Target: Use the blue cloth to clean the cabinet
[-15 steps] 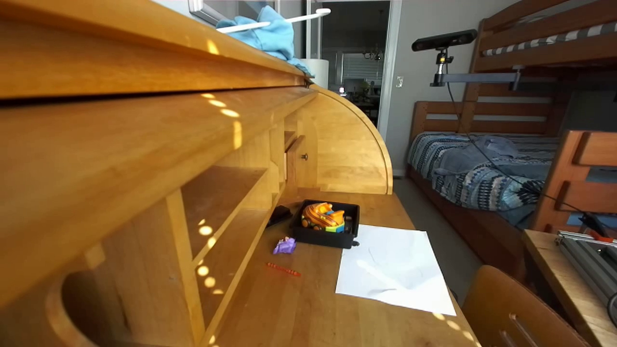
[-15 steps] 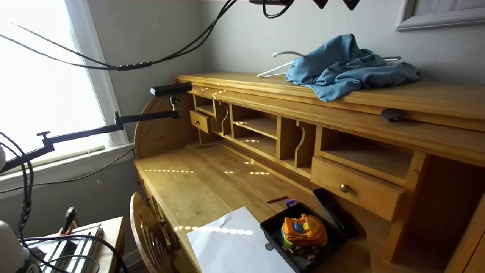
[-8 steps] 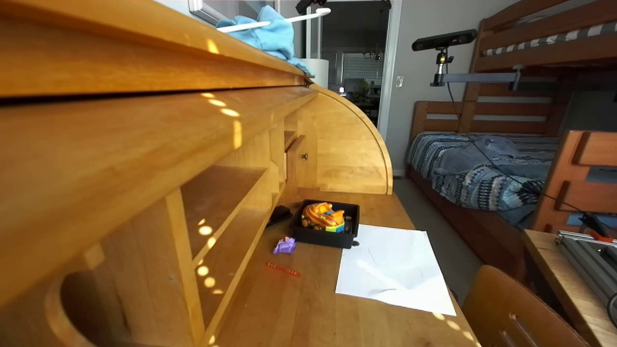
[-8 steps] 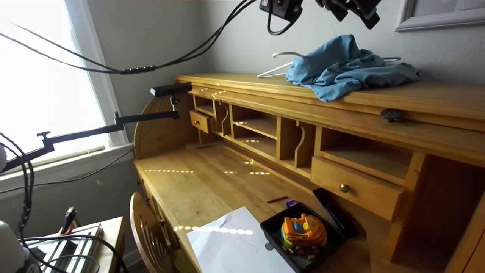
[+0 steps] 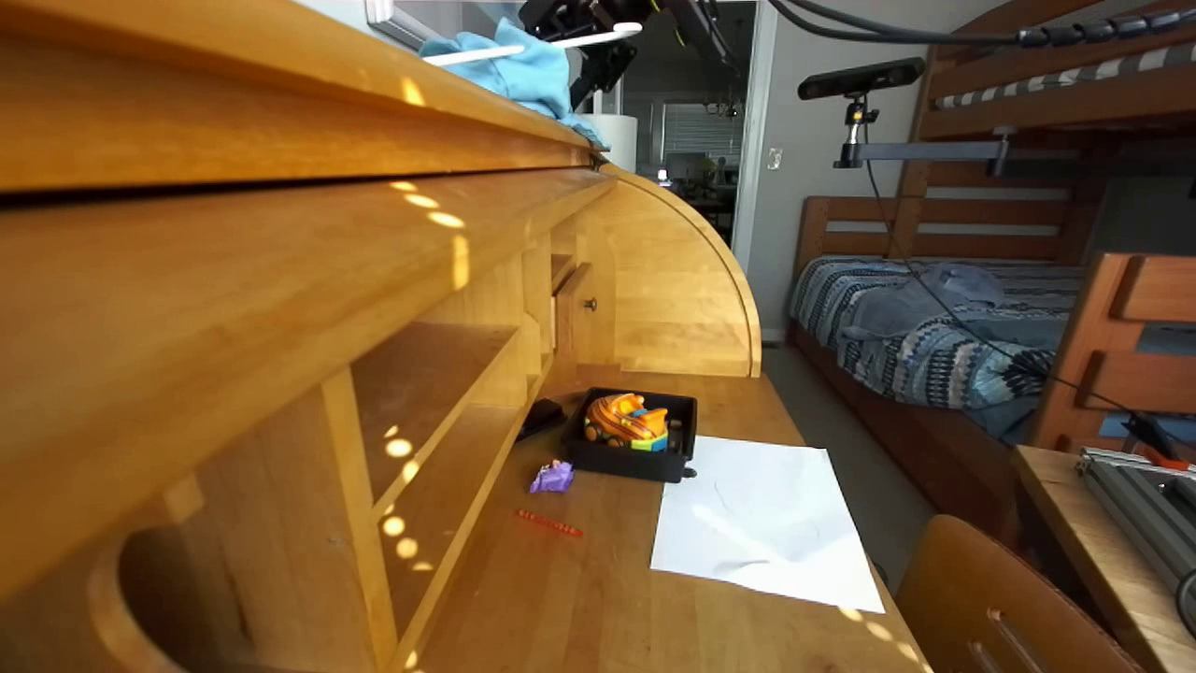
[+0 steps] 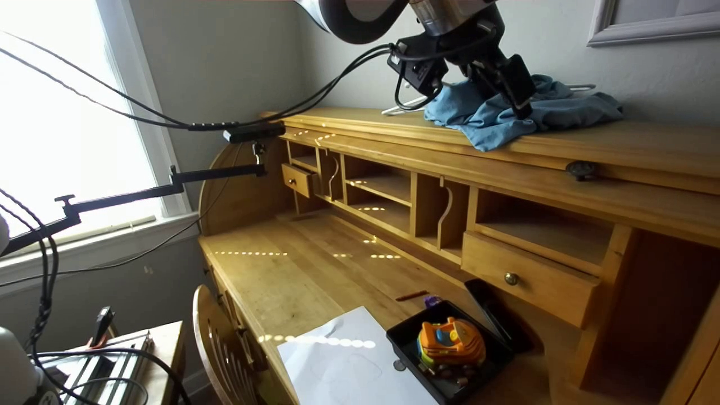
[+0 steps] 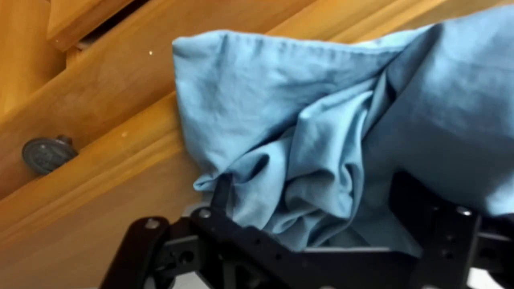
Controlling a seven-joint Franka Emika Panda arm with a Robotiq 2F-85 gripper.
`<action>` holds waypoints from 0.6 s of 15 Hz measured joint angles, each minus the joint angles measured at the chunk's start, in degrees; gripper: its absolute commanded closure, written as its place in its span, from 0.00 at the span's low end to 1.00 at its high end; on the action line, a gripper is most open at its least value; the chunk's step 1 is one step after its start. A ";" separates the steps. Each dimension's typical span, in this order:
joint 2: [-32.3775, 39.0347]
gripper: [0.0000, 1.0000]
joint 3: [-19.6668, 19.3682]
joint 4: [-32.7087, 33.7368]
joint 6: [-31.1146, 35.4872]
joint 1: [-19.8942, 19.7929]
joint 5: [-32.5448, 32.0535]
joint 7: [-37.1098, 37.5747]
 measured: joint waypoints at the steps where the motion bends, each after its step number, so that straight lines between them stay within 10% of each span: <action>1: 0.66 0.27 0.29 0.15 0.00 0.07 0.00 0.00; 9: 2.37 0.82 1.21 2.10 0.00 0.13 0.06 -0.01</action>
